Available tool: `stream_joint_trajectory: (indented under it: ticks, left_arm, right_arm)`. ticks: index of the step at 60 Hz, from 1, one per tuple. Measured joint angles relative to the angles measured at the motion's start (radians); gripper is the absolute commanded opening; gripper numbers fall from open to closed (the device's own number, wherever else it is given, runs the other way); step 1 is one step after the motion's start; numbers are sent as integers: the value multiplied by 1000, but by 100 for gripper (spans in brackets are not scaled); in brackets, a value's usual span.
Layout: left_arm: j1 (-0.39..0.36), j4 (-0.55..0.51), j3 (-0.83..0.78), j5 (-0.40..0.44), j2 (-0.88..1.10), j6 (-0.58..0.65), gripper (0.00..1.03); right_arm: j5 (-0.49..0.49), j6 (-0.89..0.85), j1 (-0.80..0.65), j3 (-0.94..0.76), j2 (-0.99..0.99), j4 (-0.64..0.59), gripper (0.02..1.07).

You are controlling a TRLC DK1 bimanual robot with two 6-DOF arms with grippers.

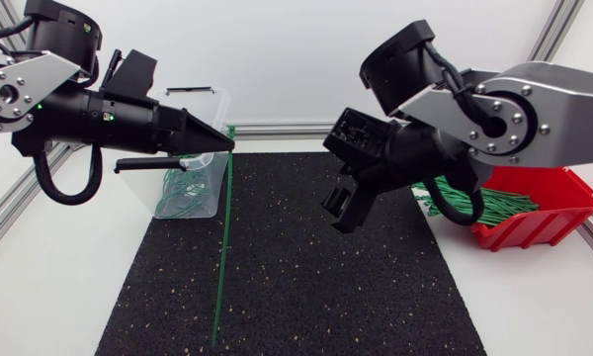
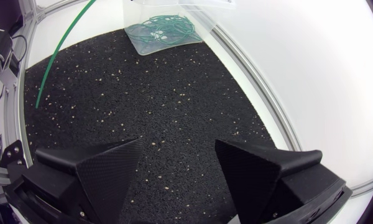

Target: Take a green cable tie from the red box, thread the tail through the head to close it, then place it in the transparent bin on the left.

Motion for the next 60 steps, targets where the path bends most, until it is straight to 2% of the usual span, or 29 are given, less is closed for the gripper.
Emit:
stream_joint_trajectory:
  ticks: [16,22,28,34,40,46,60]
  left_arm:
    - [-30,-43,52,11,56,-1,4]
    - [-38,-43,78,16,84,0,4]
    - [-43,-43,93,18,122,0,4]
    - [-48,-43,113,17,161,4,4]
    - [-54,-43,124,18,180,4,4]
    - [-64,-42,131,18,188,4,4]
    - [-76,-43,151,23,226,8,4]
  right_arm:
    - [182,-117,30,-68,-74,81,93]
    - [219,-177,30,-111,-74,123,94]
    - [264,-255,30,-192,-86,245,95]
    - [357,-367,39,-308,-129,436,98]
    - [416,-450,58,-372,-147,540,98]
    - [451,-546,75,-435,-156,685,99]
    - [476,-737,126,-543,-163,875,102]
